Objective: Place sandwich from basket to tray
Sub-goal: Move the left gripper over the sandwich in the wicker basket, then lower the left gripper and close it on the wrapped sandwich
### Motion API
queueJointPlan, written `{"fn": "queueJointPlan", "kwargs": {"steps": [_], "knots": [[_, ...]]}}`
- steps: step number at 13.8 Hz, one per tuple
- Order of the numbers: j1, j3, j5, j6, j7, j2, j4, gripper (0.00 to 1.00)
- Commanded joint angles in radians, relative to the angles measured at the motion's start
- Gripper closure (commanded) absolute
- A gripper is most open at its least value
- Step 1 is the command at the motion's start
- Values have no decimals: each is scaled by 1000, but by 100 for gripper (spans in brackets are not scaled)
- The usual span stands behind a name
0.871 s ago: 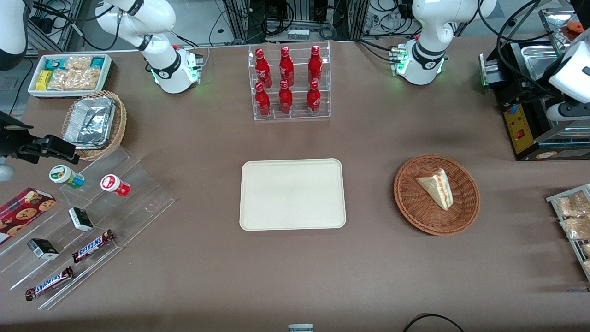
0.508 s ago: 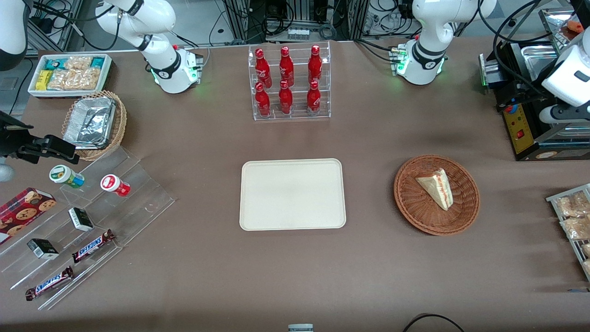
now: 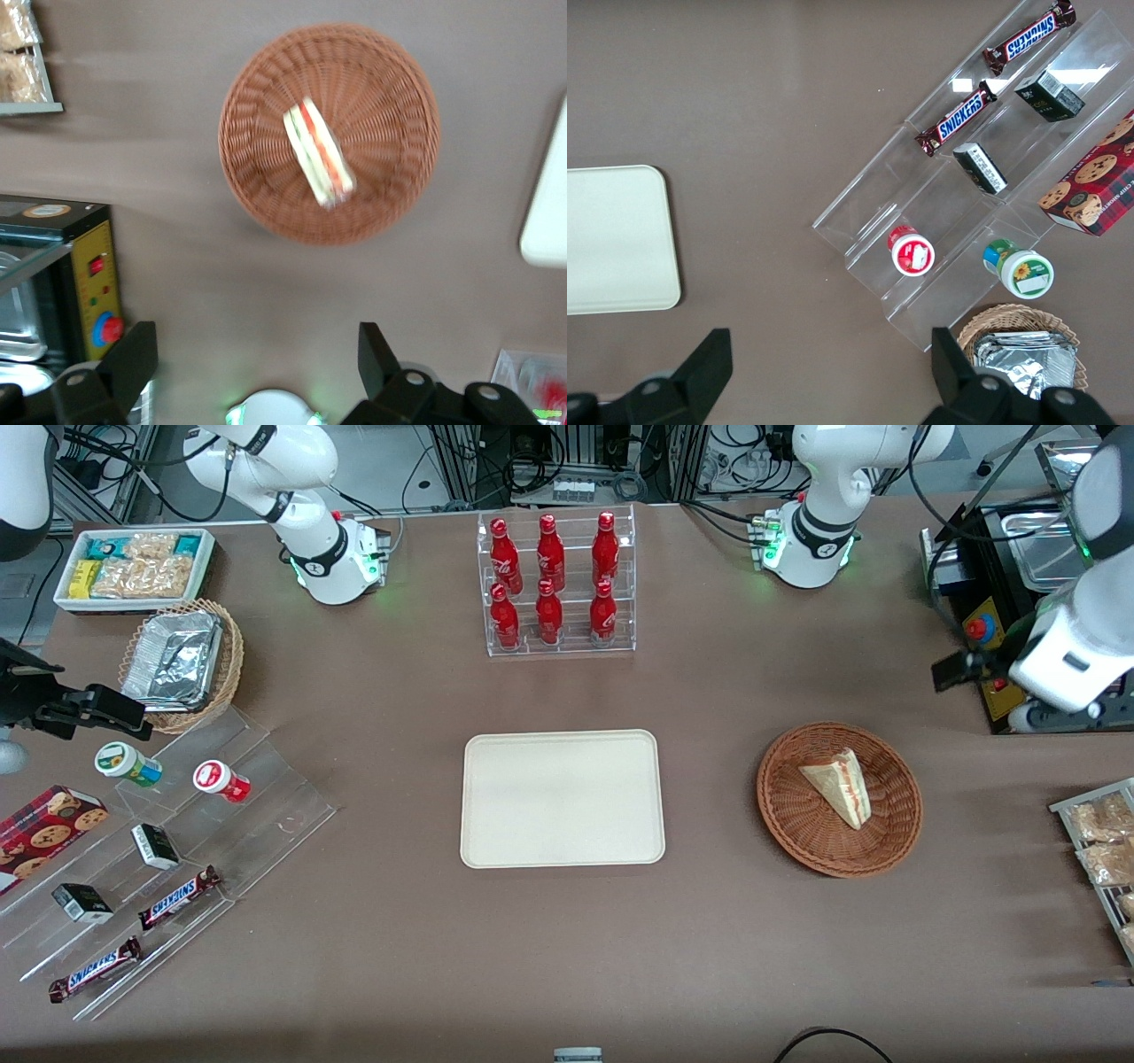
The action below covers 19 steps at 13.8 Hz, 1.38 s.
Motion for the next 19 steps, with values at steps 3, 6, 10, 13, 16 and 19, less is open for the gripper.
{"fn": "queueJointPlan", "kwargs": {"steps": [3, 6, 10, 13, 16, 19], "knots": [[-9, -4, -6, 264, -302, 4, -197, 0], [-11, -5, -6, 460, -396, -11, -365, 0], [-27, -7, -4, 669, -436, -19, -524, 0], [-29, -19, -3, 736, -447, -8, -584, 0], [-28, -19, -3, 854, -447, 4, -659, 0], [-28, -19, -3, 957, -462, 50, -684, 0]]}}
